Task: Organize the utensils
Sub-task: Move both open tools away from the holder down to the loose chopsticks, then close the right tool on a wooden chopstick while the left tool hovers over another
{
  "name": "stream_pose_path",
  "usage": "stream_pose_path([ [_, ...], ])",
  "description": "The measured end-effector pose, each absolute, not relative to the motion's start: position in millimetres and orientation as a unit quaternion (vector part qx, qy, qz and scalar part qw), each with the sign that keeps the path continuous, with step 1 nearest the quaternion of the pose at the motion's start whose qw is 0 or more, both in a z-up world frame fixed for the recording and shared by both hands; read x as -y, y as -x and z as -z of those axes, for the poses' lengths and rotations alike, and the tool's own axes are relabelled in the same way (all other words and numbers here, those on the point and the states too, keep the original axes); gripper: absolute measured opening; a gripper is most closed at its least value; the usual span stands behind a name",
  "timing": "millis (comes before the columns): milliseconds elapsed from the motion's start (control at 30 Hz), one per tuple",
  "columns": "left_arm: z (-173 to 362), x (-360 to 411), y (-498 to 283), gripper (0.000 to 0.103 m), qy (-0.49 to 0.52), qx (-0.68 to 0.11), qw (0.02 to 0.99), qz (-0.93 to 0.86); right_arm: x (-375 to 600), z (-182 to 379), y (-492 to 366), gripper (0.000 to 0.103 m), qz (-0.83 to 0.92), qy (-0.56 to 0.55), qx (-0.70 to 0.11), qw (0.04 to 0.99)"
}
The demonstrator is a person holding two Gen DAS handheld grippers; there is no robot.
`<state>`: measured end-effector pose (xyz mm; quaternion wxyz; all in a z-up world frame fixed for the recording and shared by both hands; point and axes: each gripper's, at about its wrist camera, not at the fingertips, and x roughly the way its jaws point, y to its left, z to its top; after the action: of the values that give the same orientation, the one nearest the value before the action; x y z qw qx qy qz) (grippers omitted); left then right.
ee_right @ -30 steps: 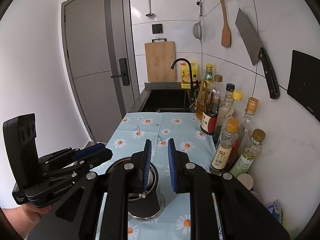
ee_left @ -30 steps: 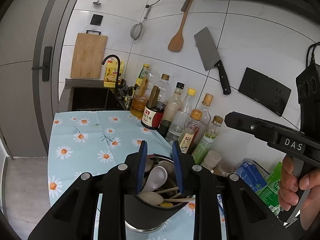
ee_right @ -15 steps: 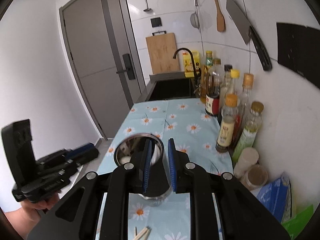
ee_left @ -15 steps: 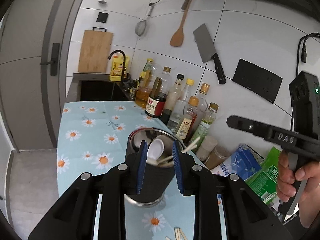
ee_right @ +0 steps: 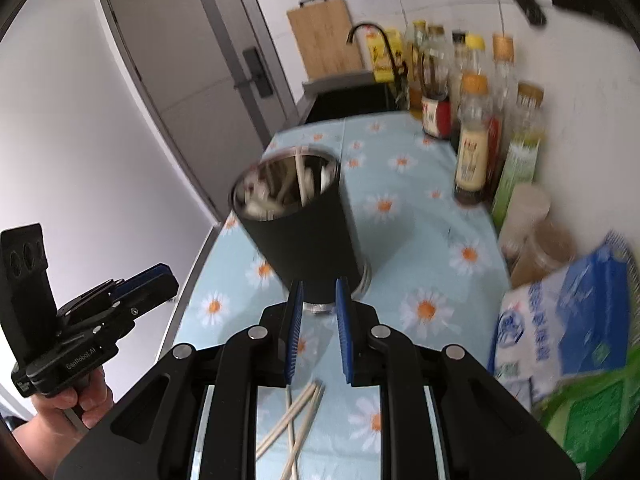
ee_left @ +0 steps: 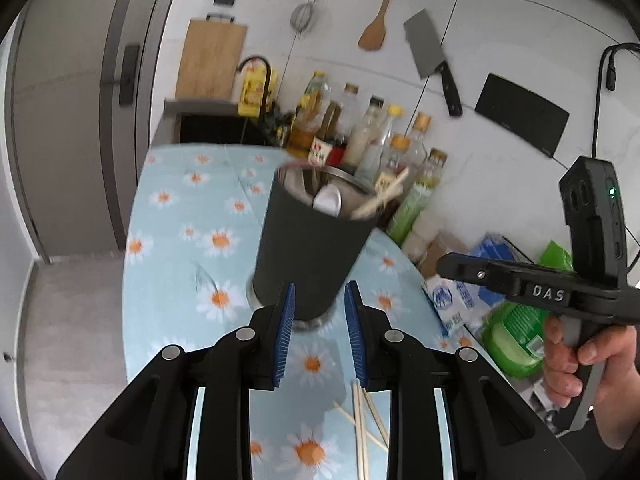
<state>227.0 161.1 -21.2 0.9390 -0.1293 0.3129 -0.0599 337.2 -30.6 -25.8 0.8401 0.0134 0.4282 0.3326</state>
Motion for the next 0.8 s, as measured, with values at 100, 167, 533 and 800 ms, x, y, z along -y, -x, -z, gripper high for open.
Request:
stream_pose_path([
  [100,31,-162,-220,0.025,0.138,-0.321,0.935,0.059,33,41,-337,0.018,-0.333,-0.022,-0.458,0.824],
  [167,35,-162,-215,0.025,0.142,-0.324,0.934,0.06,32,49,-335,0.018,-0.336,-0.031,-0.477,0.811],
  [533,77,-152,-192,0.025,0.152,-0.361,0.918,0.065,25,100,-328,0.023,-0.337,-0.067,-0.584,0.735],
  [800,105,-146,-181,0.025,0.181,-0.393,0.897,0.09,18,129,-323,0.023,-0.315,-0.08,-0.651,0.686],
])
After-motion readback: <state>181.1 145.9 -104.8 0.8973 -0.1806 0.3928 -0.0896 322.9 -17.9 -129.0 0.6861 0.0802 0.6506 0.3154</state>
